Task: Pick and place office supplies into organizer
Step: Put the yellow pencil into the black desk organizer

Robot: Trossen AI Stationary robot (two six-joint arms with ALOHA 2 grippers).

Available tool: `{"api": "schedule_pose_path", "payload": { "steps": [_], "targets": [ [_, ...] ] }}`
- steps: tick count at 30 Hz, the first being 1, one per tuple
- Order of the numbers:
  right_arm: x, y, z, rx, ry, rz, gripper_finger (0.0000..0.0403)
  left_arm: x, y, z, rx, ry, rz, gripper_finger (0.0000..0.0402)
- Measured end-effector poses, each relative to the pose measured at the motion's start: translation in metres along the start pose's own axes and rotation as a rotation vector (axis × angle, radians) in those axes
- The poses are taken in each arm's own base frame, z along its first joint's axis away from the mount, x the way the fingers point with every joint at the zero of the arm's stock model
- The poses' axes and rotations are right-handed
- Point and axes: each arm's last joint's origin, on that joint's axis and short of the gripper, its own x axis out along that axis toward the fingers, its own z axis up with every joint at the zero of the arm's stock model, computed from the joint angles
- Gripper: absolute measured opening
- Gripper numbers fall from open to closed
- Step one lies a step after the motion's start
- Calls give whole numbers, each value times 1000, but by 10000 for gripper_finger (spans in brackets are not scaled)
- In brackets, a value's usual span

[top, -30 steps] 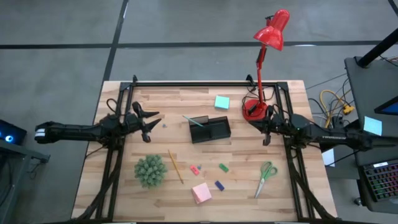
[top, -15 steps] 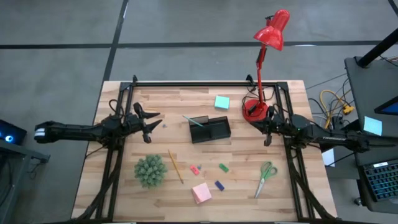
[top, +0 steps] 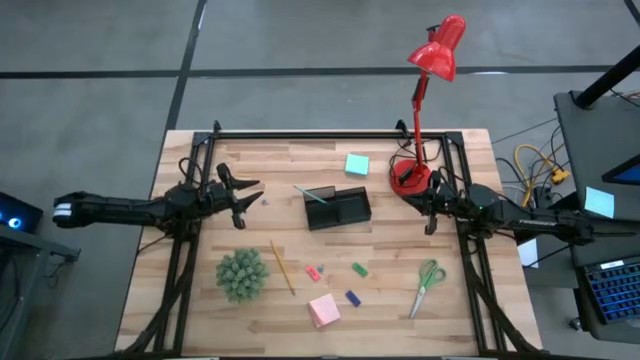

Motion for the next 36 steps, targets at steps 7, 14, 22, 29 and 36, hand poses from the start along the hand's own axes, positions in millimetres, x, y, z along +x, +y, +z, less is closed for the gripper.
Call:
{"api": "schedule_pose_path", "payload": {
  "steps": [7, 14, 22, 29, 36],
  "targets": [
    [0, 0, 0, -5, 0, 0, 8, 14, -6, 11, 97, 23, -108, 137],
    [0, 0, 0, -5, 0, 0, 8, 35, -13, 30, 127, 34, -240, 137],
    [0, 0, 0, -6, 3, 0, 8, 61, -19, 53, 207, 316, -317, 137],
    [0, 0, 0, -9, 5, -1, 9, 82, -36, 60, 497, 365, -482, 137],
    [0, 0, -2, -7, 16, -2, 8, 101, -60, 60, 649, 377, -598, 137]
  ]
}}
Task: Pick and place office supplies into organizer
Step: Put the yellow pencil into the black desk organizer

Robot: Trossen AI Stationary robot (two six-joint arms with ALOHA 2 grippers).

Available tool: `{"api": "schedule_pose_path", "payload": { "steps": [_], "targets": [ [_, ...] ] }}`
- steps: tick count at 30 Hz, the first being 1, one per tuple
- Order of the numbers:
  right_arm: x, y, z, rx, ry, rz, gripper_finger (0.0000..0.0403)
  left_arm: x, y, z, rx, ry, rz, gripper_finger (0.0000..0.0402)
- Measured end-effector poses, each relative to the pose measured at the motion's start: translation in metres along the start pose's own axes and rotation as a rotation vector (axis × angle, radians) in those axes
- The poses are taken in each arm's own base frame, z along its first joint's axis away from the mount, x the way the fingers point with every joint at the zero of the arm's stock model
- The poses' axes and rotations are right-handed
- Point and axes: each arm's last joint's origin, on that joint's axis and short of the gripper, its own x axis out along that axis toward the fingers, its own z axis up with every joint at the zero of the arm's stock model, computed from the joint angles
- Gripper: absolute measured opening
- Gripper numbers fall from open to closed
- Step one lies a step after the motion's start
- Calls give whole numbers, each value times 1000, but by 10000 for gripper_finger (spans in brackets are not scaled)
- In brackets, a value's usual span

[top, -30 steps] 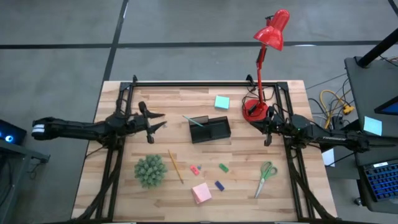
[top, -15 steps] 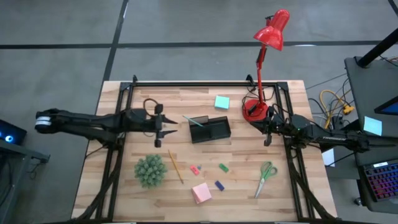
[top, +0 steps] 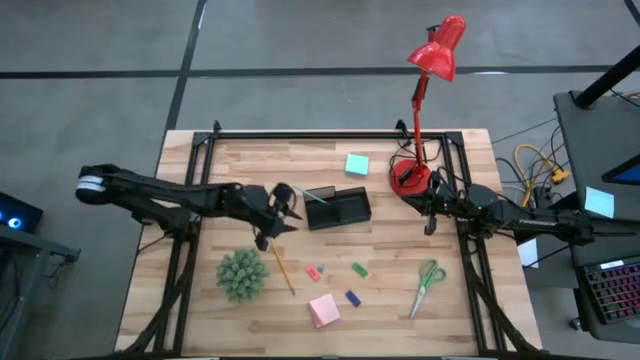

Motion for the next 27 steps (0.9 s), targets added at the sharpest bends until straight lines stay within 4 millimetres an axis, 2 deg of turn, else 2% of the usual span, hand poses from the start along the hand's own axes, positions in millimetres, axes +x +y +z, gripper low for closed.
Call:
{"api": "schedule_pose_path", "payload": {
  "steps": [8, 19, 27],
  "targets": [
    [0, 0, -2, -1, 17, -2, 9, 12, -11, 19, 46, 110, -172, 137],
    [0, 0, -2, -11, 16, -2, 8, 29, -31, 45, 120, 161, -312, 137],
    [0, 0, -1, -11, 15, -2, 9, 49, -51, 52, 160, 200, -388, 137]
  ]
}}
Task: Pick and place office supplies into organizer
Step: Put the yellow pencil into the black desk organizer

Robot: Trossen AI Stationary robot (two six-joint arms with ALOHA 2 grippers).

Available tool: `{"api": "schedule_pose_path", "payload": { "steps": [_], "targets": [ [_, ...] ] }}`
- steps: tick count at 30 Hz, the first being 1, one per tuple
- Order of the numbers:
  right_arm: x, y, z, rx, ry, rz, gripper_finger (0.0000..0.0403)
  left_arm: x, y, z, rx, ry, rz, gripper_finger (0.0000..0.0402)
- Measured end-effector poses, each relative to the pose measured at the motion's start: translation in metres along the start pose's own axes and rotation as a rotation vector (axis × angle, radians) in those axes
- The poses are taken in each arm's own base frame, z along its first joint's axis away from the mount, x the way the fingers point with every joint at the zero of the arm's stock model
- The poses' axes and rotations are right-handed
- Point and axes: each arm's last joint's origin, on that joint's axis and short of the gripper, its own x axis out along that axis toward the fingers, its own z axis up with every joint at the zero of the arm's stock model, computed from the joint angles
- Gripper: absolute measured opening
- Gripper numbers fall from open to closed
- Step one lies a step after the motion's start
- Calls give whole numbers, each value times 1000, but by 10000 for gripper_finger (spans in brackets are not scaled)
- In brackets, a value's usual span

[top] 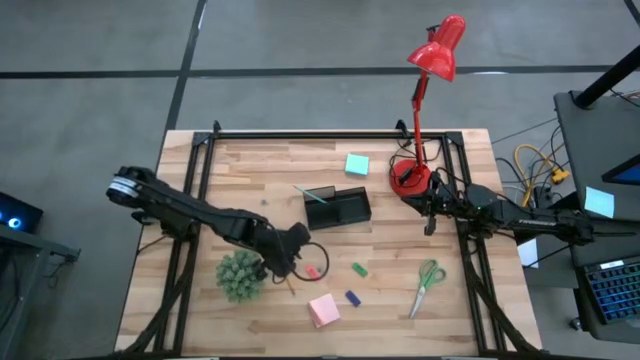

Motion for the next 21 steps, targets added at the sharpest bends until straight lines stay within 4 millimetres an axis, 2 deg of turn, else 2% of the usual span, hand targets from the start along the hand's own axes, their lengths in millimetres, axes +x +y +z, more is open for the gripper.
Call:
{"api": "schedule_pose_path", "payload": {
  "steps": [9, 14, 18, 21],
  "targets": [
    [0, 0, 0, -5, -1, 0, 9, 14, 2, 4, -1, 51, -54, 137],
    [0, 0, 0, -16, -2, 0, 8, 13, 6, 13, -9, 34, -45, 137],
    [0, 0, 0, -21, -3, 0, 9, 10, 10, 20, -109, 22, -37, 137],
    [0, 0, 0, -27, -2, 0, 9, 12, 6, 22, -112, 52, -65, 137]
  ]
}}
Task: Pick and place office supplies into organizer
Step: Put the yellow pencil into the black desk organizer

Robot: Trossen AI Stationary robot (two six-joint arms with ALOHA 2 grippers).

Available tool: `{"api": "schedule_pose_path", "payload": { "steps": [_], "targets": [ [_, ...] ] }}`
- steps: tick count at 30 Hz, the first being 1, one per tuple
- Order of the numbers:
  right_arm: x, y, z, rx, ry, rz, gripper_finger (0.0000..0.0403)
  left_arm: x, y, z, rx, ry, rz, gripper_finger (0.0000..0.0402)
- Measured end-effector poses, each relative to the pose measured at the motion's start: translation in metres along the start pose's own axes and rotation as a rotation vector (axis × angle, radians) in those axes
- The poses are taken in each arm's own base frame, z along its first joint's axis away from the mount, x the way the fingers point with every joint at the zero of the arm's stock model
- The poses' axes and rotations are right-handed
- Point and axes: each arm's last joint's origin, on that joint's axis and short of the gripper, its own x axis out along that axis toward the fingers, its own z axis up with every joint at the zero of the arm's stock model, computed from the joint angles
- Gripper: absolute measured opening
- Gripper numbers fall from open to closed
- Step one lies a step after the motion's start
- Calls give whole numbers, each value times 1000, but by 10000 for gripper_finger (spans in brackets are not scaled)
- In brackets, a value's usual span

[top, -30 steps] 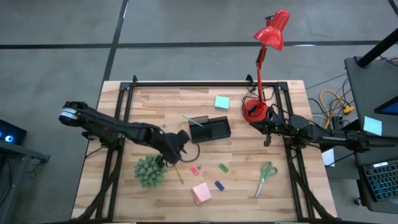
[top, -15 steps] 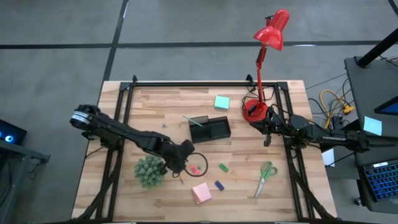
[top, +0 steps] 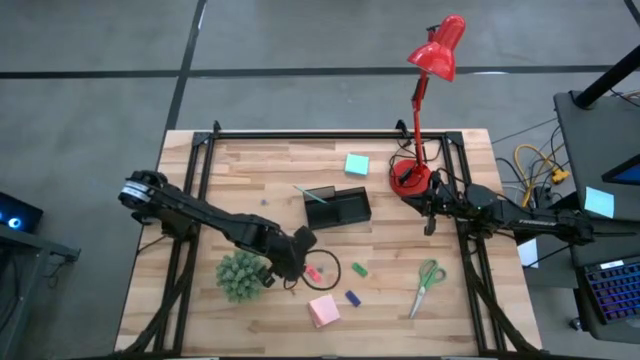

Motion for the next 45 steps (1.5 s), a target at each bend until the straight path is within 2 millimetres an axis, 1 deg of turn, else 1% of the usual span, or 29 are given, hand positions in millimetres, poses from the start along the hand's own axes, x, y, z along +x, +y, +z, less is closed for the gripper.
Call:
{"api": "schedule_pose_path", "payload": {
  "steps": [3, 10, 15, 19, 31, 41, 45],
  "targets": [
    [0, 0, 0, 0, -1, 0, 9, 8, -7, 8, 25, 9, -25, 137],
    [0, 0, 0, 1, 4, 0, 9, 38, -26, 10, 69, 155, -128, 137],
    [0, 0, -1, 25, 9, 3, 9, 50, -34, 13, 92, 193, -161, 137],
    [1, 0, -1, 26, 15, 3, 9, 54, -35, 14, 96, 199, -165, 137],
    [1, 0, -1, 14, 16, 3, 9, 78, -40, 6, 99, 266, -208, 137],
    [1, 0, -1, 10, 15, 3, 9, 80, -40, 6, 131, 262, -228, 136],
    [1, 0, -1, 10, 15, 2, 9, 80, -41, 5, 155, 253, -248, 125]
  ]
}}
